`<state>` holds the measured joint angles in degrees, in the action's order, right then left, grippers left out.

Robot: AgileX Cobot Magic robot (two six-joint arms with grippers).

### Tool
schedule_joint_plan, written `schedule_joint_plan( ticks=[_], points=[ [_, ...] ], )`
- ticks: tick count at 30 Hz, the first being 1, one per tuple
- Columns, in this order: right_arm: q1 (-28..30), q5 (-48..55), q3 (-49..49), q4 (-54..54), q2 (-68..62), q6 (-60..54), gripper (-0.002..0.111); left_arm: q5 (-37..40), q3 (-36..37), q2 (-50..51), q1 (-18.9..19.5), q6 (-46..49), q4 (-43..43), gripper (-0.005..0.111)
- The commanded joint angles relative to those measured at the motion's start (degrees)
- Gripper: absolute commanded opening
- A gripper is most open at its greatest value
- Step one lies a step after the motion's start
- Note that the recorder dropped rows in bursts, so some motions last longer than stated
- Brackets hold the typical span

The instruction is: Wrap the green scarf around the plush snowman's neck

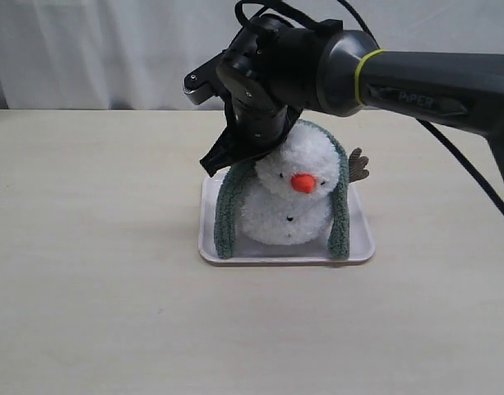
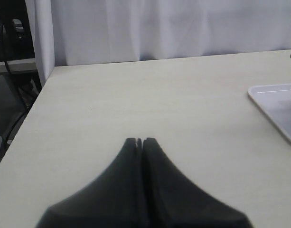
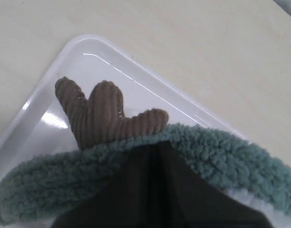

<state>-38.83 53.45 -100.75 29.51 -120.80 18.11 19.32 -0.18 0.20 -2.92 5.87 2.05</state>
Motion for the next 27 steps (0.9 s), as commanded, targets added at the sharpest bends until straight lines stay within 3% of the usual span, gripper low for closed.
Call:
schedule_joint_plan(
  ticks=[1,18,27],
  points=[
    [0.1,-0.5,-0.2,-0.4,1.9,-0.8,0.004,-0.7,0.2,-0.2,-0.4,0.1,0.2,0.0],
    [0.1,-8.1,-0.2,-9.0,3.6,-2.0,0.004,-0.7,0.2,-0.2,-0.4,0.1,0.2,0.0],
    [0.1,-6.3,-0.2,-9.3,0.0,-2.0,0.004,-0.9,0.2,-0.2,-0.4,0.1,0.2,0.0]
  ],
)
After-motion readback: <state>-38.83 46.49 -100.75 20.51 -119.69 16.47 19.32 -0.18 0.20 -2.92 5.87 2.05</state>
